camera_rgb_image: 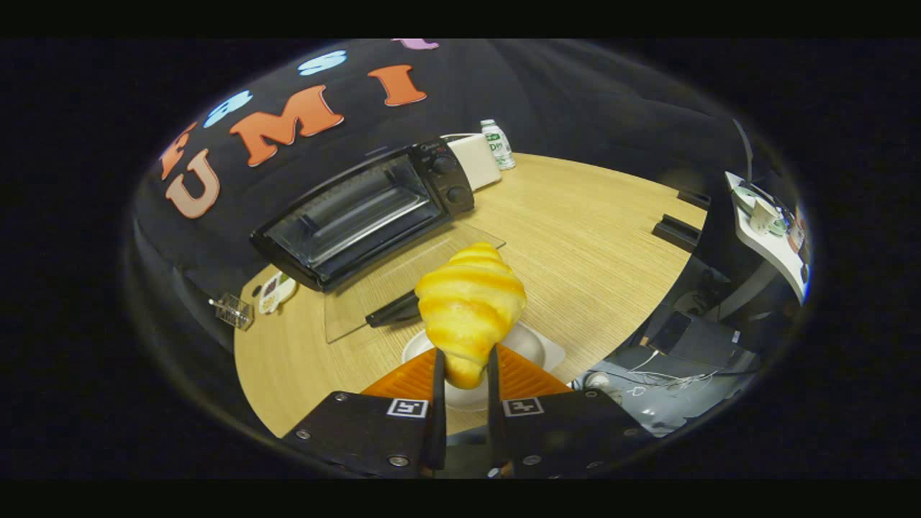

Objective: Open the toaster oven, put the food inside, and close the toaster oven door.

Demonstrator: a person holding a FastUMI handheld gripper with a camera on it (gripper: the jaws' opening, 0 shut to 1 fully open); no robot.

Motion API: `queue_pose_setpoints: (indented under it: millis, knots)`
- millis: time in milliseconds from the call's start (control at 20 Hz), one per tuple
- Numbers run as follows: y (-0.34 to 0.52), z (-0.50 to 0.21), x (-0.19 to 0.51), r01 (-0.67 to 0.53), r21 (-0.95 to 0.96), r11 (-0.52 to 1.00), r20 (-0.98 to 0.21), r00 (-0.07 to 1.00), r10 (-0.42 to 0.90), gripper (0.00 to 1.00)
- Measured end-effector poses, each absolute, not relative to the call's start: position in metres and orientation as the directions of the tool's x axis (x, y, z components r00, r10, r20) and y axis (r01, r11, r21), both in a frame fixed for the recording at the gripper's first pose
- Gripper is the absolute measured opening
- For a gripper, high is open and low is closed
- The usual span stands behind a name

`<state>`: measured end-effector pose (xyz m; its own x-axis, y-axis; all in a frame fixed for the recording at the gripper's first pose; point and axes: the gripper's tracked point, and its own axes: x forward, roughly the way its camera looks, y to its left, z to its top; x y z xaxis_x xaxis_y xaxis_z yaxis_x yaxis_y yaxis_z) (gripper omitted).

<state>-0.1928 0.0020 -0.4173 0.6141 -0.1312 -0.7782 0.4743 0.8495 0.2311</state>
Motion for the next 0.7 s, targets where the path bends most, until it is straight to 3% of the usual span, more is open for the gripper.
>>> queue_pose_setpoints:
  millis: [350, 700]
  knots:
    - [0.003, -0.375, -0.116, 0.376, 0.5, 0.78, -0.658, 0.751, 0.059, 0.23]
    - [0.056, -0.391, -0.054, 0.271, 0.674, 0.687, -0.57, 0.782, 0.252, 0.23]
